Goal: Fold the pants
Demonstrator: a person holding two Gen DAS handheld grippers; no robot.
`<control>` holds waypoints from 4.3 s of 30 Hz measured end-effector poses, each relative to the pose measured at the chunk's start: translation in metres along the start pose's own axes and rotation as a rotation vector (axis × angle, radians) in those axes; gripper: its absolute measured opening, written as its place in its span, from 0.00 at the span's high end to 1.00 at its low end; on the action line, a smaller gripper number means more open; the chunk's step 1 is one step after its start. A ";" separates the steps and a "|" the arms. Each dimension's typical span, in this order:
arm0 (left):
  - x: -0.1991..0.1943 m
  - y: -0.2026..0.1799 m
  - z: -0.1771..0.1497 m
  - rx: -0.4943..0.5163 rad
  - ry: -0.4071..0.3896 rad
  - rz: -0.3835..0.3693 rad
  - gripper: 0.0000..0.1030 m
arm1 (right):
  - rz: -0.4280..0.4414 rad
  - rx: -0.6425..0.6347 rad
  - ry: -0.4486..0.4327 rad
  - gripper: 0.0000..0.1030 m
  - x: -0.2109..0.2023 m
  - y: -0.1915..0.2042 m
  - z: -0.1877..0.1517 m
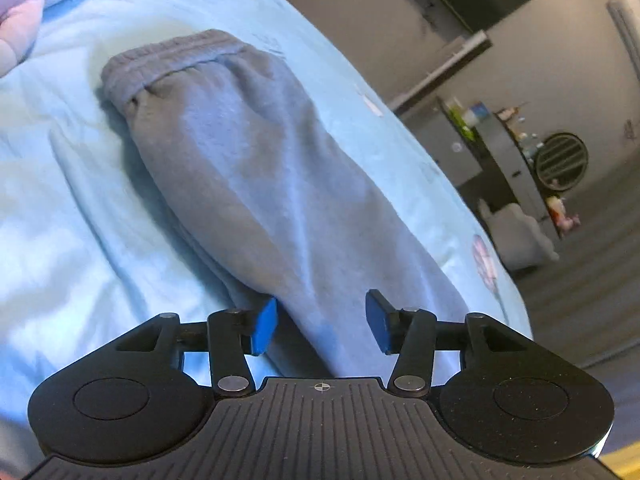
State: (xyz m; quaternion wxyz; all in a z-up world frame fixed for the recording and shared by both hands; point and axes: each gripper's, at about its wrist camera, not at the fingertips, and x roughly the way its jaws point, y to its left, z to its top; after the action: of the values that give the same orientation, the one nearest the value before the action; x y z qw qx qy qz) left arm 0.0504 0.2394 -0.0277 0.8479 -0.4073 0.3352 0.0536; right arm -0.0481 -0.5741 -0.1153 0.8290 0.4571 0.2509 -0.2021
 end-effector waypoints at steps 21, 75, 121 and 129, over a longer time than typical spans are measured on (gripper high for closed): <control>-0.016 -0.002 -0.008 0.056 -0.043 0.077 0.89 | -0.093 -0.263 -0.117 0.96 -0.024 0.015 -0.009; 0.059 -0.134 -0.151 0.574 0.068 -0.010 0.35 | 0.166 0.256 -0.067 0.86 -0.014 -0.081 0.025; 0.057 -0.121 -0.134 0.493 0.066 -0.039 0.22 | 0.411 -1.189 0.348 0.62 -0.028 0.225 -0.200; 0.058 -0.124 -0.139 0.525 0.063 -0.018 0.22 | 0.114 -1.140 0.188 0.80 0.012 0.217 -0.150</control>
State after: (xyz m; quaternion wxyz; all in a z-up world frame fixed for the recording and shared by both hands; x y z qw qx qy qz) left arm 0.0671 0.0463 -0.0437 0.9140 -0.1780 0.3603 -0.0554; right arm 0.0497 -0.3383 -0.0485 0.9280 -0.0330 0.3676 0.0513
